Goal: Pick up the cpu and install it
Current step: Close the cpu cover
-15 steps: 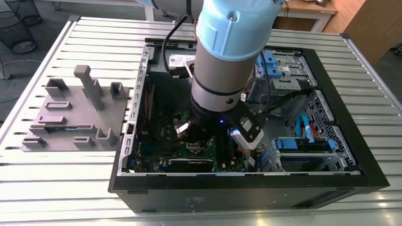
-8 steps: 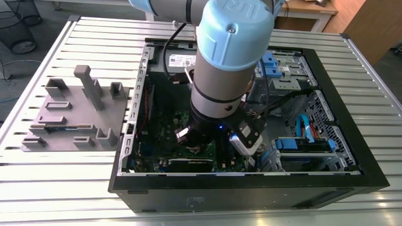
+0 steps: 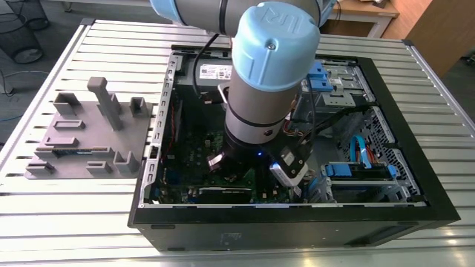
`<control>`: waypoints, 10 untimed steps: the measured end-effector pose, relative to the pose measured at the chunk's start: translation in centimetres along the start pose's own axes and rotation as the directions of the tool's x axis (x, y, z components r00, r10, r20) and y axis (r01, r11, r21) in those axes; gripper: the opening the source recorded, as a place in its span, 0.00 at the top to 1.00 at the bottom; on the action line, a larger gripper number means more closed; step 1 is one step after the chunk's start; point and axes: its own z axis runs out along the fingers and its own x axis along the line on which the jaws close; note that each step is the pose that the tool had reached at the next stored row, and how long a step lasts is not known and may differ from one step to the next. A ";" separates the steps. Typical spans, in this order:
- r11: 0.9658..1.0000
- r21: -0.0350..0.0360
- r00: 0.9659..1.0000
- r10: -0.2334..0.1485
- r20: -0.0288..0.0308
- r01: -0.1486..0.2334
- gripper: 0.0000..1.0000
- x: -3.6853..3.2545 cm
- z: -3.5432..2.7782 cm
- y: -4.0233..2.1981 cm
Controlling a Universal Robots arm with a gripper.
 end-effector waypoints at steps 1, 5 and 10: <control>1.000 0.000 1.000 0.000 0.000 0.000 0.89 0.03 0.11 0.00; 1.000 0.000 1.000 0.000 0.000 0.000 0.89 0.11 0.39 0.01; 1.000 0.000 1.000 0.000 0.000 0.000 0.89 0.12 0.69 0.01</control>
